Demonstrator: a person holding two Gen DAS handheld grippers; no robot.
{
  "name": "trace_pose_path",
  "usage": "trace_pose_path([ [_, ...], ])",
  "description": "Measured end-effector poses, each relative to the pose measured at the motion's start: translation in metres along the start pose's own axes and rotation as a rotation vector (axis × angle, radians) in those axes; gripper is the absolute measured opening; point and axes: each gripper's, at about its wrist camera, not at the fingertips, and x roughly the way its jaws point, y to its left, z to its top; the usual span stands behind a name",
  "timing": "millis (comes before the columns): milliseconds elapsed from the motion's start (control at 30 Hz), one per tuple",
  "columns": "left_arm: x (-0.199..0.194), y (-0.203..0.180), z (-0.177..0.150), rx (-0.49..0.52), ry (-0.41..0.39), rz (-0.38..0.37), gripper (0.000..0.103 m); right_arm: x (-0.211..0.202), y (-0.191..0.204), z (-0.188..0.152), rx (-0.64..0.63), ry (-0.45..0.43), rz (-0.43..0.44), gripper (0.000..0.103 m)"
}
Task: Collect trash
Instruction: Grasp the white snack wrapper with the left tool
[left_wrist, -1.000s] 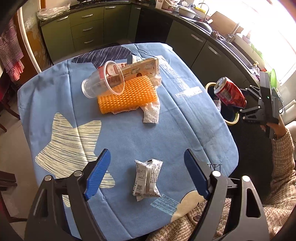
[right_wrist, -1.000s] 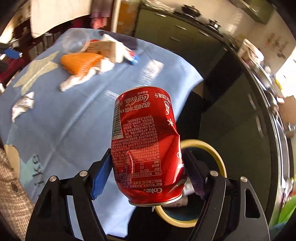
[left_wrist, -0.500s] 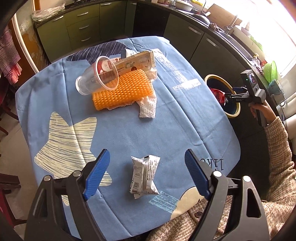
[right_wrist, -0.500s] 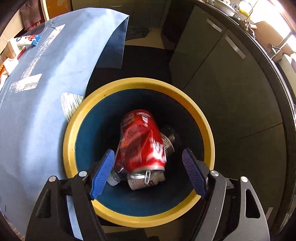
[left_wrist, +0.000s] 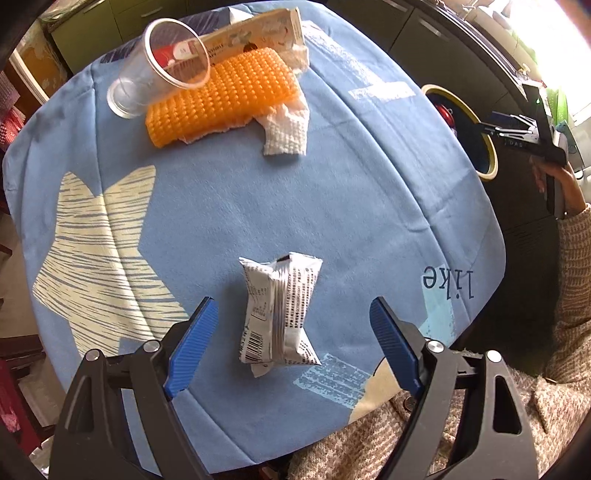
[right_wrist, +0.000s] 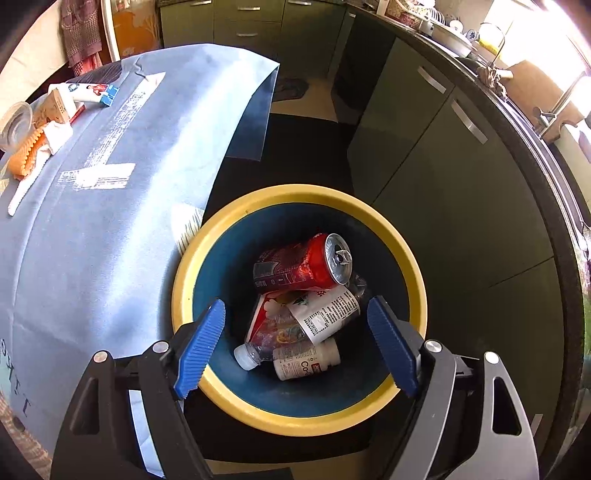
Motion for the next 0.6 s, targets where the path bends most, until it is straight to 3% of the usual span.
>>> trace_pose_path([
  [200,0.024,0.001,0.0,-0.012,0.059,0.01,0.077,-0.011,0.013,-0.001,-0.029,-0.016,0.019,0.079],
  [600,0.041,0.0,0.0,-0.012,0.091,0.054,0.042,-0.022,0.035,-0.002,-0.075,-0.04,0.043,0.079],
])
